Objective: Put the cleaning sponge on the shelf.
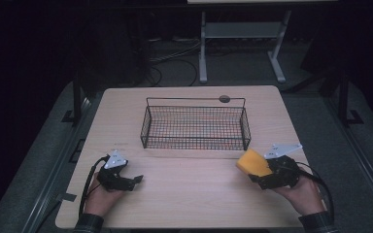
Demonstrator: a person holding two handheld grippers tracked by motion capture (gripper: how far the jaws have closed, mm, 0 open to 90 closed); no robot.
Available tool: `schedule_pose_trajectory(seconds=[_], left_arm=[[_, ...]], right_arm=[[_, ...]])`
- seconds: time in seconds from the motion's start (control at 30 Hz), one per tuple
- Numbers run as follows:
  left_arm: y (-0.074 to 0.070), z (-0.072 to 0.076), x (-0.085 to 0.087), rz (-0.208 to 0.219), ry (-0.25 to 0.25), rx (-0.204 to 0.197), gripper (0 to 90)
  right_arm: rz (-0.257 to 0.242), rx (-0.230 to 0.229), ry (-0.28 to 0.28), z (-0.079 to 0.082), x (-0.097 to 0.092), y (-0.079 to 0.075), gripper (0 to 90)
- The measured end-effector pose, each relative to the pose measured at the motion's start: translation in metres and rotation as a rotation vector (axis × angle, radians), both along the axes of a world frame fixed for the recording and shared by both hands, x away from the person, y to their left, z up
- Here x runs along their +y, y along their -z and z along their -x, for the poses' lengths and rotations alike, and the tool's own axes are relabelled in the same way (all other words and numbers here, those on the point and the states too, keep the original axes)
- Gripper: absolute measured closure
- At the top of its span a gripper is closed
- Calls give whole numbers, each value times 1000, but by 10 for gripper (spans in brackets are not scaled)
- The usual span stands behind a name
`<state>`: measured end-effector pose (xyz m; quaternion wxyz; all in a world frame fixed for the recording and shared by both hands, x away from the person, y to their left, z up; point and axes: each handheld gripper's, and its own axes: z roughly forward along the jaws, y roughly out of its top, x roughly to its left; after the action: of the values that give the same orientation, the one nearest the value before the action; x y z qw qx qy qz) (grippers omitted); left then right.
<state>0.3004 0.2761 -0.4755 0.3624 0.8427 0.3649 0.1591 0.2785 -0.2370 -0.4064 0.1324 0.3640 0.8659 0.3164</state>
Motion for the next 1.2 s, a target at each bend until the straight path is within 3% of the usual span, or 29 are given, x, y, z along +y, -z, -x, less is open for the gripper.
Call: schedule_pose_trajectory(seconds=[0.2,0.7,1.2], left_arm=[[0,0,0,0,1,0,127],[0,0,0,-2,2,3,127],[0,0,0,1,0,3,127]], right_arm=[[5,-14,6,-5,-5,-10,229],[-48,-42,9,-15,-10,-36,229],[-40,-47,1,-33,-9,-51,229]])
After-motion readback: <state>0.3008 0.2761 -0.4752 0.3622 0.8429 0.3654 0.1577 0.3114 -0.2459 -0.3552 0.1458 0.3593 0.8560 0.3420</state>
